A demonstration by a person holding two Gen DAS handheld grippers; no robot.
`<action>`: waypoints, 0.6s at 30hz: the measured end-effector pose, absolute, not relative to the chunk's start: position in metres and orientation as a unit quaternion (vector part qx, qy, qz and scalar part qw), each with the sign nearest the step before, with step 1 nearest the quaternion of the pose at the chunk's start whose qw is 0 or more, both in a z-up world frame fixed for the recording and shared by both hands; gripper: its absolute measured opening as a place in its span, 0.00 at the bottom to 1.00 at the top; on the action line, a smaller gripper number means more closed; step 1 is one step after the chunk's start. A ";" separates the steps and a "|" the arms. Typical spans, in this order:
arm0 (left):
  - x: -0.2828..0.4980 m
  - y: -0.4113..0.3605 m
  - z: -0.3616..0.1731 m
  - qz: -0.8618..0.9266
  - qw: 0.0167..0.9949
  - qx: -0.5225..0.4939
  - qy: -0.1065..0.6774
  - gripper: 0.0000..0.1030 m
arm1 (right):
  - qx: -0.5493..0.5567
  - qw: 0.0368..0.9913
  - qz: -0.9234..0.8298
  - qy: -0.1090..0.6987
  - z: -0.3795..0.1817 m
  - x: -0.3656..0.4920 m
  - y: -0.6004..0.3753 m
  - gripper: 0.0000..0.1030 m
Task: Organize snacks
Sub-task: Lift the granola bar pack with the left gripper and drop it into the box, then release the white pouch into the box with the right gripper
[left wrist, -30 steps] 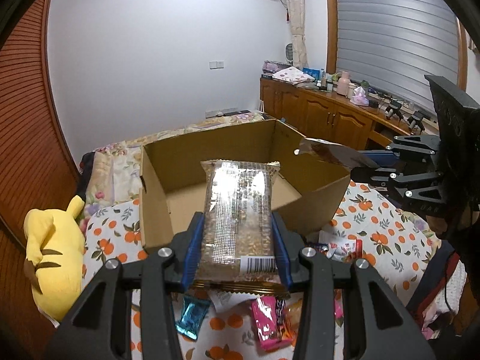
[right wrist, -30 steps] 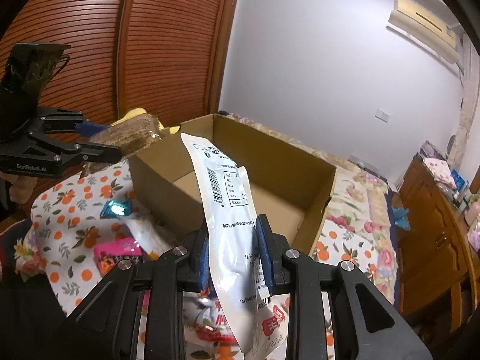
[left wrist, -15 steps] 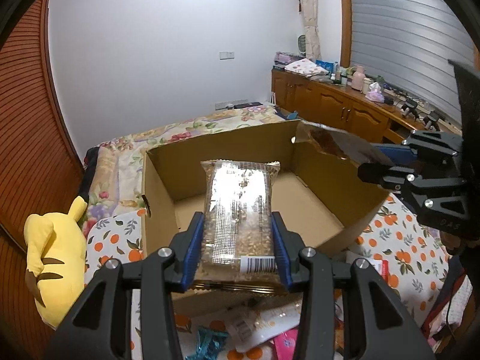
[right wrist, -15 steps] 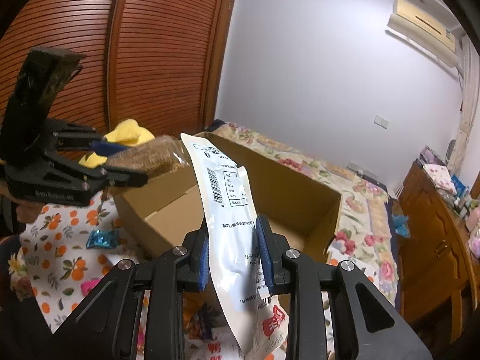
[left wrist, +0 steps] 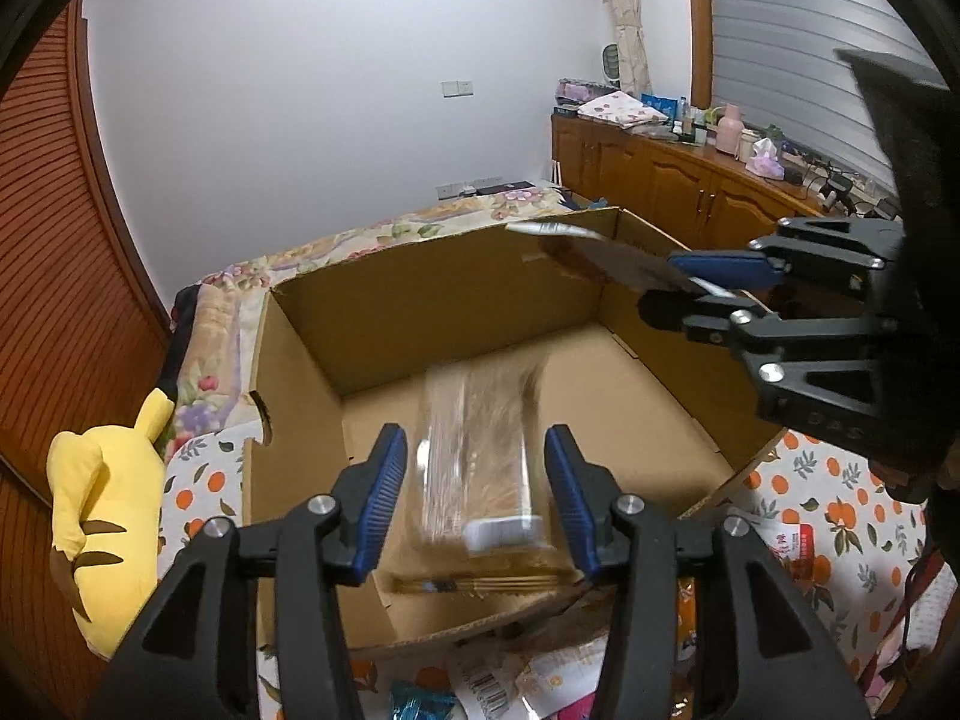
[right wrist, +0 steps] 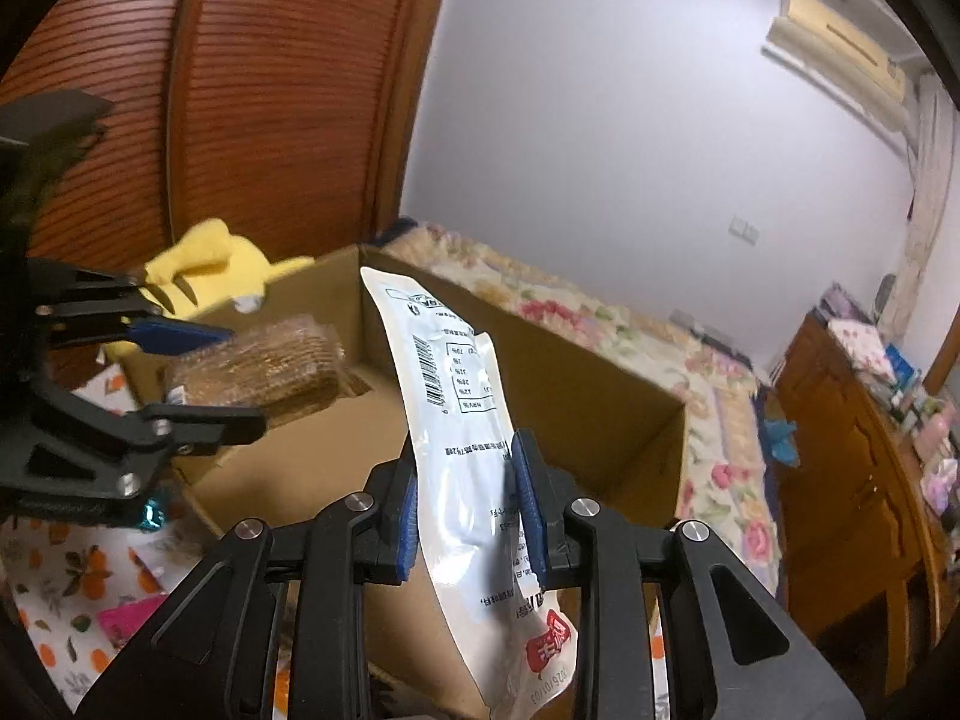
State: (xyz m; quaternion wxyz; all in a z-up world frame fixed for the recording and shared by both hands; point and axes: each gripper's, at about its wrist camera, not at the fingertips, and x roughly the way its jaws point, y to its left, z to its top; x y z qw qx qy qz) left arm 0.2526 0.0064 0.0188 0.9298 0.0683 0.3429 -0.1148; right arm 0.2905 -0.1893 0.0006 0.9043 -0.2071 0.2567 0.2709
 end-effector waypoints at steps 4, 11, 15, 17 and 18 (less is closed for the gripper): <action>0.252 0.008 0.018 -0.118 0.931 0.063 0.339 0.49 | -0.196 0.904 0.268 0.269 -0.008 0.299 -0.192 0.26; 0.248 0.015 0.017 -0.116 0.932 0.057 0.340 0.51 | -0.193 0.892 0.280 0.298 -0.020 0.304 -0.187 0.26; 0.242 0.019 0.018 -0.116 0.933 0.055 0.337 0.52 | -0.184 0.888 0.282 0.315 -0.025 0.307 -0.187 0.28; 0.236 0.020 0.019 -0.117 0.934 0.052 0.333 0.52 | -0.171 0.891 0.280 0.315 -0.023 0.307 -0.190 0.34; 0.233 0.021 0.021 -0.118 0.935 0.051 0.331 0.53 | -0.164 0.891 0.282 0.315 -0.022 0.307 -0.192 0.34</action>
